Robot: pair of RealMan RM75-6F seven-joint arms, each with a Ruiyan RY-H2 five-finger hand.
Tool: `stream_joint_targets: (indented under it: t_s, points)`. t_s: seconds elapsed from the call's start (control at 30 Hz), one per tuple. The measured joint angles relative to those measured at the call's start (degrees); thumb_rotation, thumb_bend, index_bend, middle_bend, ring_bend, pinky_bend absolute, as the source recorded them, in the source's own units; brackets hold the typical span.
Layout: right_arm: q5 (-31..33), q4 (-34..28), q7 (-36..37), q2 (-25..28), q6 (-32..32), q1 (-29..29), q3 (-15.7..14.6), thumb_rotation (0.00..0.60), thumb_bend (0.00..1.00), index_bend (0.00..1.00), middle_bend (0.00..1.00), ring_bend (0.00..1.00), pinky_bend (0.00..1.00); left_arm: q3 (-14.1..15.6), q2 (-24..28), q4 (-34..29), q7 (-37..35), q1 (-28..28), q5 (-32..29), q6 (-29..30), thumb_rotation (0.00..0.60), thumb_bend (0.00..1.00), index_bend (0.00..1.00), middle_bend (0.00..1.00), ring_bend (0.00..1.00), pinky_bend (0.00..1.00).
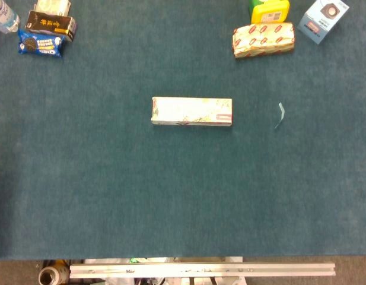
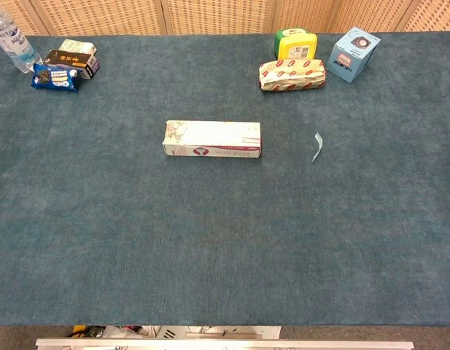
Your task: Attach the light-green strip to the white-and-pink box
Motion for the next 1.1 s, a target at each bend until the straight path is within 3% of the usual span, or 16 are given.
stream_joint_targets:
  t_s: [0.47, 0.53, 0.63, 0.73, 0.87, 1.1]
  points:
    - [-0.8, -0.9, 0.2, 0.2, -1.3, 1.8, 0.9, 0.6, 0.13, 0.34, 0.44, 0.47, 0.53, 0.2, -0.1, 0.4, -0.8, 0.2, 0.0, 0.2, 0.6, 0.29, 0.07, 0.32, 0.33, 0.32]
    - [-0.9, -1.2, -0.4, 0.3, -2.4, 2.7, 1.1, 0.6, 0.13, 0.34, 0.47, 0.51, 0.56, 0.2, -0.1, 0.5, -1.0, 0.2, 0.0, 0.3, 0.6, 0.29, 0.07, 0.32, 0.33, 0.32]
    - [-1.1, -1.7, -1.6, 0.4, -4.3, 4.4, 1.5, 0.6, 0.13, 0.34, 0.64, 0.72, 0.81, 0.2, -0.1, 0.7, -1.3, 0.4, 0.1, 0.5, 0.6, 0.29, 0.07, 0.32, 0.33, 0.32]
    - [-1.0, -2.0, -2.7, 0.4, -7.2, 6.5, 1.9, 0.6, 0.13, 0.35, 0.79, 0.89, 0.97, 0.3, -0.1, 0.9, -1.9, 0.7, 0.1, 0.9, 0.6, 0.29, 0.07, 0.32, 0.33, 0.32]
    - [-0.6, -1.8, -5.1, -0.1, -11.6, 10.0, 2.6, 0.6, 0.13, 0.38, 0.87, 0.97, 1.0, 0.5, 0.1, 1.1, -2.4, 1.2, 0.0, 1.3, 0.6, 0.29, 0.07, 0.32, 0.33, 0.32]
    - [2.5, 0.0, -11.7, -3.3, -19.7, 16.8, 3.5, 0.6, 0.13, 0.4, 0.89, 1.0, 1.0, 0.5, 0.2, 1.6, -3.4, 1.9, -0.1, 2.2, 0.6, 0.29, 0.07, 0.32, 0.33, 0.32]
